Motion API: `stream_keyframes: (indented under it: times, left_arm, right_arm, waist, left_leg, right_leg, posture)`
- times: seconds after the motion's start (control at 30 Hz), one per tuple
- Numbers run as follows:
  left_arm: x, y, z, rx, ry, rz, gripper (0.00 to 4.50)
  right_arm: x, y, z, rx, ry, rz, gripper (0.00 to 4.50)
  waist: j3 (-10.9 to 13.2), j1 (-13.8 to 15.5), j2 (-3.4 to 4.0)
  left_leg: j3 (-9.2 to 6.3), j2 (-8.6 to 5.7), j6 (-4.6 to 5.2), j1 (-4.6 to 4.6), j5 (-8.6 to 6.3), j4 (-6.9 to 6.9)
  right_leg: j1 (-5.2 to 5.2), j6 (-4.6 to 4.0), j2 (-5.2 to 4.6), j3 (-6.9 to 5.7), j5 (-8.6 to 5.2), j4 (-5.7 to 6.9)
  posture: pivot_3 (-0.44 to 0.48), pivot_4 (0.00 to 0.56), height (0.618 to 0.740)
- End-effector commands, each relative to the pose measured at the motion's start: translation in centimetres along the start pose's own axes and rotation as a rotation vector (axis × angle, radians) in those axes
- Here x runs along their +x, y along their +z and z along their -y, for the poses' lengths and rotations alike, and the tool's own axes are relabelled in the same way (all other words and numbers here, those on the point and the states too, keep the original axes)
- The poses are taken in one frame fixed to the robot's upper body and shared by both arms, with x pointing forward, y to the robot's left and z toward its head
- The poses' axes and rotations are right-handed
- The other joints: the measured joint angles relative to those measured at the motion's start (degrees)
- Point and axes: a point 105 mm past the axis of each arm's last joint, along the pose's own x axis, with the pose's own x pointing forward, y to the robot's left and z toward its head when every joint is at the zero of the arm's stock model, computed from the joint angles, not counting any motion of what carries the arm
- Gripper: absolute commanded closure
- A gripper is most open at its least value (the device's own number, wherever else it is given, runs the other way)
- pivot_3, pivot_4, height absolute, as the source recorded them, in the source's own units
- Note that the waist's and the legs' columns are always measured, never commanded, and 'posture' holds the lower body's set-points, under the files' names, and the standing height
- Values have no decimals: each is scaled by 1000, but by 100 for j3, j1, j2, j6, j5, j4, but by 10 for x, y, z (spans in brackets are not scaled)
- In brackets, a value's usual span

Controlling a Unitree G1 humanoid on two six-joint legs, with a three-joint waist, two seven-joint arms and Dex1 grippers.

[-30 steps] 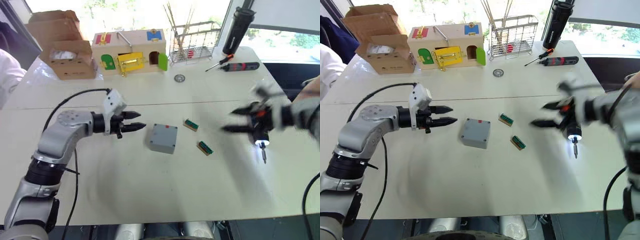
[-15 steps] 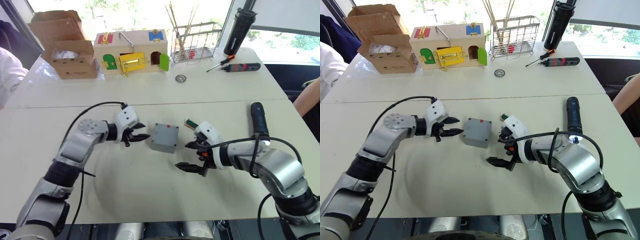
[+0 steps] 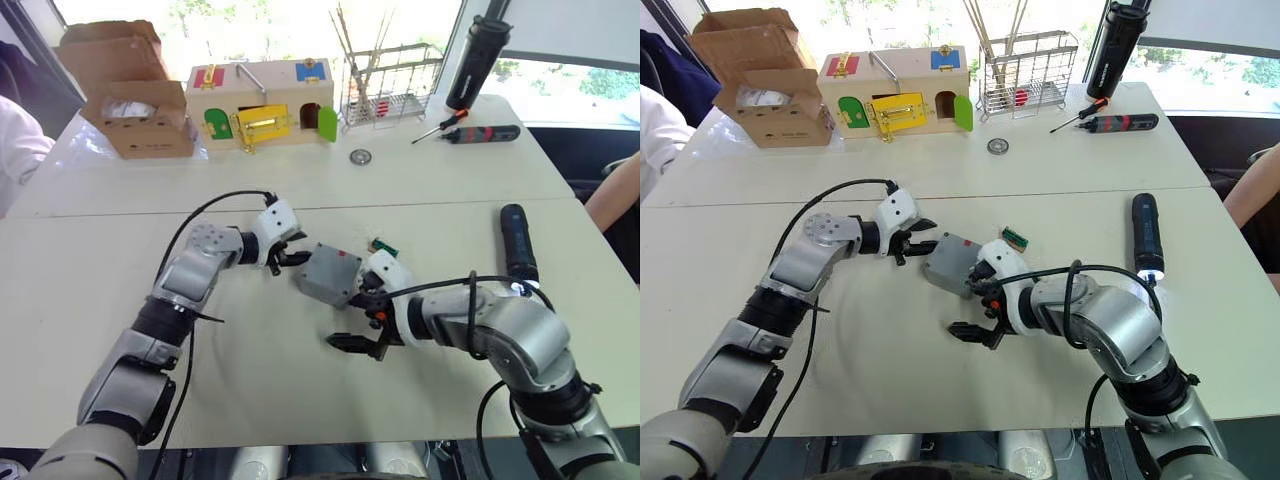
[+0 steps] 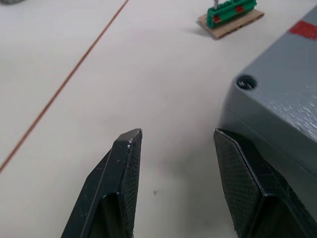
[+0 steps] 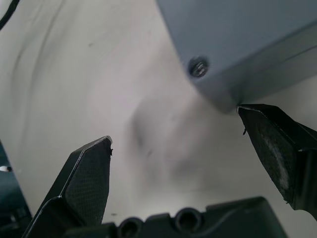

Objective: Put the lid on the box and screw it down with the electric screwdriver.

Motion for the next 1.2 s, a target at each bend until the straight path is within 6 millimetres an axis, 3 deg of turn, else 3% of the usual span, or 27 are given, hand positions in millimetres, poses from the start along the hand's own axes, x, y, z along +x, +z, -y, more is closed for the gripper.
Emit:
stream_keyframes:
  times: [0.03, 0.2, 0.3, 0.4, 0.5, 0.57, 0.7, 1.2]
  left_arm:
    - [1, 10, -6, 51, 10, 26, 2172]
    - [-7, 6, -15, 55, 51, 7, 2172]
    - [-21, -4, -14, 59, 48, -32, 2172]
    - [-41, -15, 11, 43, -54, -67, 2172]
    - [-55, -17, 36, -1, -138, -74, 2172]
    - [-61, -19, 47, -27, -164, -82, 2172]
    - [-58, -23, 51, -66, -122, -94, 2172]
    - [-42, -21, 70, -116, -114, -68, 2172]
  right_arm:
    - [-1, 3, -11, -15, 20, 10, 35]
    - [-12, 4, -1, -24, -50, 26, 35]
    - [-34, 7, 14, -142, -119, 37, 35]
    - [-57, 12, 22, -320, -115, 43, 35]
    - [-65, 14, 34, -445, -99, 22, 35]
    - [-65, 12, 42, -528, -87, -3, 35]
    - [-55, 15, 57, -598, -53, -14, 35]
    - [-30, 31, 85, -662, -26, -16, 35]
  waist:
    - [0, -1, 0]
    - [0, -1, 0]
    - [0, 1, 0]
    - [0, -32, 0]
    - [0, -27, 0]
    - [0, -17, 0]
    - [0, 18, -1]
    - [1, 14, -1]
  left_leg:
    - [0, 0, 0, 0, 0, 0]
    - [0, -1, 0, 0, 0, 0]
    - [1, -4, 0, 0, 0, -1]
    - [3, -5, 4, 0, -2, -6]
    - [1, 4, 8, 1, -5, -10]
    - [-2, 6, 15, 2, -9, -8]
    - [-2, 4, 32, 4, -18, 1]
    - [0, 4, 7, 4, -4, 1]
  right_leg:
    - [0, 0, 1, 0, 0, 0]
    - [-2, 0, 1, 0, 0, 2]
    - [-1, 0, 0, 1, 0, 1]
    - [-3, 0, -1, 2, 0, -3]
    - [-5, 0, 1, 6, 0, -4]
    - [-1, 0, 1, 7, 0, -3]
    - [8, 0, -3, 6, 0, -3]
    - [4, 0, -4, 6, 0, -5]
  posture:
    - [0, 150, 740]
    - [0, 150, 740]
    - [0, 150, 740]
    - [0, 150, 740]
    - [0, 150, 740]
    - [0, 150, 740]
    - [0, 150, 740]
    - [0, 150, 740]
